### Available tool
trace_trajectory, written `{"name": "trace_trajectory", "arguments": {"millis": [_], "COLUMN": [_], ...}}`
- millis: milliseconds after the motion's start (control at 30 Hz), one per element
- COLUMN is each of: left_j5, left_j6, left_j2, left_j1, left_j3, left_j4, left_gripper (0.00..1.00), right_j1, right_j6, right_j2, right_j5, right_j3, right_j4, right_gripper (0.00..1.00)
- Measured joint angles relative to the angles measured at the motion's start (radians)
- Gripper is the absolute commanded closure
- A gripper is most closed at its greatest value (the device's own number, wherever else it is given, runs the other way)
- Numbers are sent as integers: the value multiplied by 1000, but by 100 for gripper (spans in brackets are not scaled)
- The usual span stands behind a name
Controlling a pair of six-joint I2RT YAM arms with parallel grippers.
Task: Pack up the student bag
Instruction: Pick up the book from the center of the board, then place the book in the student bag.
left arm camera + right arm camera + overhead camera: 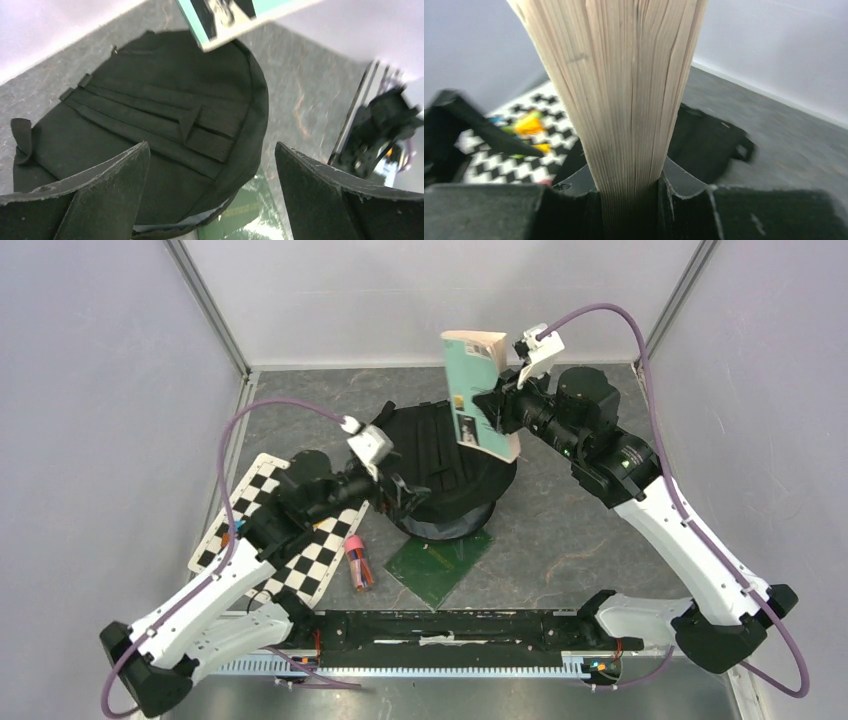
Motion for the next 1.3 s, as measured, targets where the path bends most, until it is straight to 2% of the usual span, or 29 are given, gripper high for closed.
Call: {"name": "trace_trajectory", "arguments": {"millis": [67, 233, 467, 500, 533, 600, 633, 667, 733, 833, 967, 1167, 1300], "left_j5": [-79, -203, -333, -354, -378, -428, -449, -473, -515, -562, -554, -410, -301], "left_j6": [69, 187, 284, 298, 309, 323, 332, 340, 348, 353, 349, 315, 289], "left_j2": [22, 94, 238, 259, 278, 309, 321, 331, 344, 357, 433, 640, 775], "left_j1": [-89, -245, -365, -373, -378, -383, -383, -383, -385, -384, -311, -91, 1], "left_j3": [-15, -18, -26, -26, -26, -26, -25, -24, -12, 58, 295, 748, 954], "left_j4": [-29, -50, -23, -19, -17, -8, -6, -5, -5, -27, -127, -331, -446], "left_gripper": [0, 0, 0, 9, 30, 65, 77, 86, 96, 98, 98, 98, 98], "right_j1": [-3, -7, -6, -6, -7, -6, -6, -6, -6, -7, -6, -7, -6], "right_j6": [-43, -114, -158, -164, -166, -184, -195, -209, -233, -280, -351, -463, -528], "right_j2": [-8, -25, -108, -123, -135, -168, -185, -204, -238, -292, -388, -481, -478], "right_j5": [131, 333, 431, 437, 440, 441, 440, 439, 436, 407, 319, 160, 44], "right_j3": [0, 0, -3, -5, -9, -33, -49, -69, -111, -183, -320, -505, -630], "right_j4": [-80, -205, -259, -261, -259, -253, -252, -250, -247, -227, -135, 89, 291], "right_gripper": [100, 100, 100, 100, 100, 100, 100, 99, 97, 99, 100, 100, 100]}}
